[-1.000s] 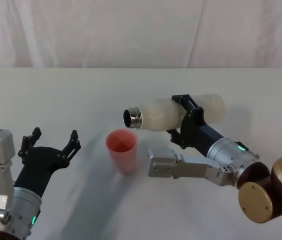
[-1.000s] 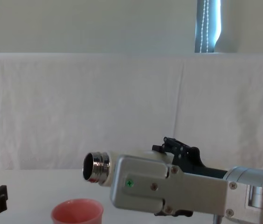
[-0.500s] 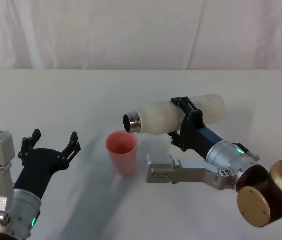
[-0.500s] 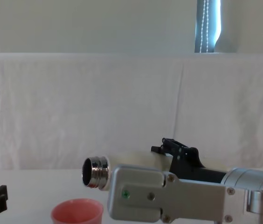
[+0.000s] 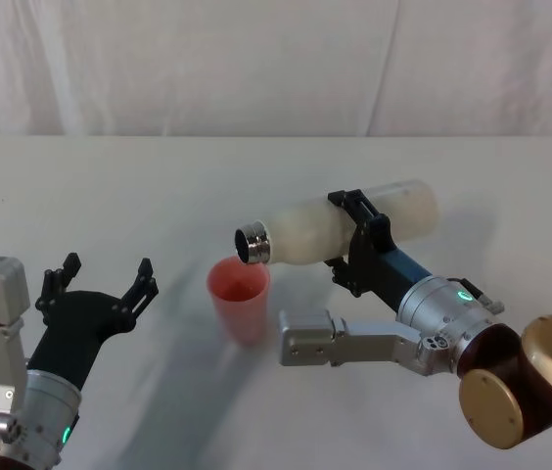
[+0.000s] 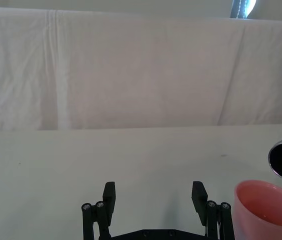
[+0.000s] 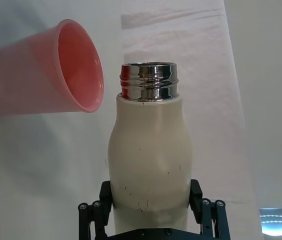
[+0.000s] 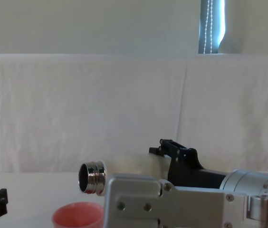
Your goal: Grasp the thermos with one hand and pour water into the cup lid.
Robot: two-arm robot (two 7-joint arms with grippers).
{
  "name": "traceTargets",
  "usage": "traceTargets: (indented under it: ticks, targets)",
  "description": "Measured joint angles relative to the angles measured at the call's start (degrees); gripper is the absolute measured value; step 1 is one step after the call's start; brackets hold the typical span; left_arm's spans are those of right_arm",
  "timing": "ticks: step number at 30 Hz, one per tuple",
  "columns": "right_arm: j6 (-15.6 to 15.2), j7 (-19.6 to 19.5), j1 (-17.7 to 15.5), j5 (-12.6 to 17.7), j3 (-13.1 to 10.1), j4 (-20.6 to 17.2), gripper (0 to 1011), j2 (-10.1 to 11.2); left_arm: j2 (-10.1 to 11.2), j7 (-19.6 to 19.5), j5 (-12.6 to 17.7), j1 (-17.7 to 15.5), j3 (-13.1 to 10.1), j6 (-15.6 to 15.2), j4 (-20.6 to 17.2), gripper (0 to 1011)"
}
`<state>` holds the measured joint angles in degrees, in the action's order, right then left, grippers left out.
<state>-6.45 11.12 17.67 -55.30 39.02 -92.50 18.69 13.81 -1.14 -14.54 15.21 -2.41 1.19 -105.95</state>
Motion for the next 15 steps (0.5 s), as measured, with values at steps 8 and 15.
traceTargets:
  ticks: [8, 15]
  targets:
    - [-0.2, -0.1, 0.3, -1.0, 0.3, -0.2, 948, 0.2, 0.0, 0.0, 0.0, 0.0, 0.0, 0.0, 0.0, 1001]
    - [-0.4, -0.7, 0.3, -1.8, 0.4, -0.3, 948, 0.4, 0.0, 0.0, 0.0, 0.0, 0.0, 0.0, 0.0, 1001]
